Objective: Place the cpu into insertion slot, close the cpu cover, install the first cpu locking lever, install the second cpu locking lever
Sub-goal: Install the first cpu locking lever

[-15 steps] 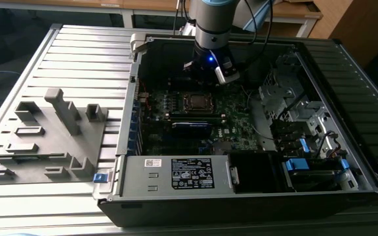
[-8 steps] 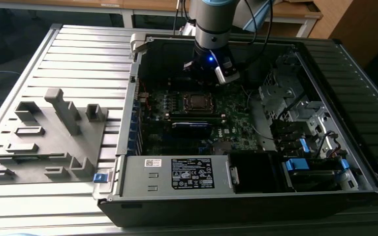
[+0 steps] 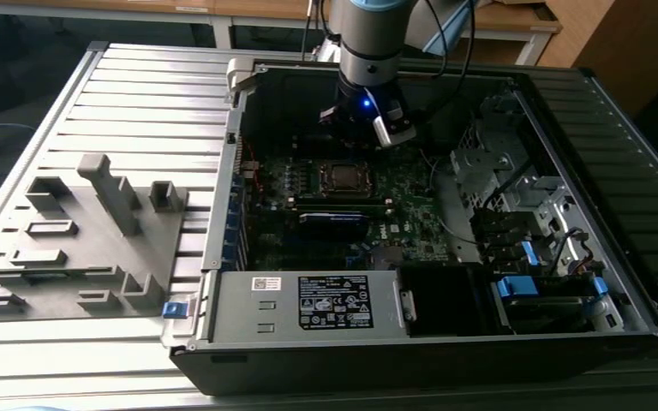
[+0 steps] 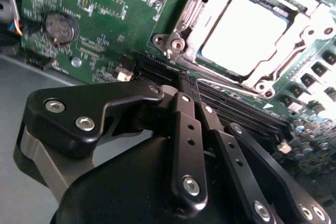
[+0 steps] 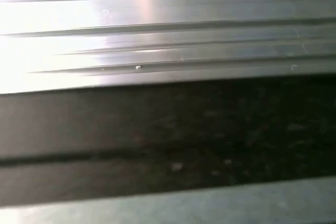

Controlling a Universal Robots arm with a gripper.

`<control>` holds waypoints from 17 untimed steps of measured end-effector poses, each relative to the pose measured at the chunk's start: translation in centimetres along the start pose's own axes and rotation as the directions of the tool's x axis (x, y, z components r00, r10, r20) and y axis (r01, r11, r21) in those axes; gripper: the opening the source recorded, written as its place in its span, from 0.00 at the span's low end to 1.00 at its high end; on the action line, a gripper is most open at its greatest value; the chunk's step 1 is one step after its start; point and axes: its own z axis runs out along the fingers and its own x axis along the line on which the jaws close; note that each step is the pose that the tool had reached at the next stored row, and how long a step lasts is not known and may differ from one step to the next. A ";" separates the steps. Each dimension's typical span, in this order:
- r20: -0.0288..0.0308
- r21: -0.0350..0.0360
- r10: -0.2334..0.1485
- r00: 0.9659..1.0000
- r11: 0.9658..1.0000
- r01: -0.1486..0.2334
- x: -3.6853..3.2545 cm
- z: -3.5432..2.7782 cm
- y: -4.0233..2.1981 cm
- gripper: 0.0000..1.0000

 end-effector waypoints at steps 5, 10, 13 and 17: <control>0.004 0.001 0.027 1.000 1.000 -0.027 0.00 0.03 0.00 0.11; 0.007 0.002 0.047 0.999 0.999 -0.047 0.03 0.04 0.04 0.11; 0.009 0.003 0.062 0.998 0.998 -0.062 0.13 0.05 0.08 0.11; 0.011 0.003 0.071 0.997 0.998 -0.071 0.27 0.04 0.09 0.11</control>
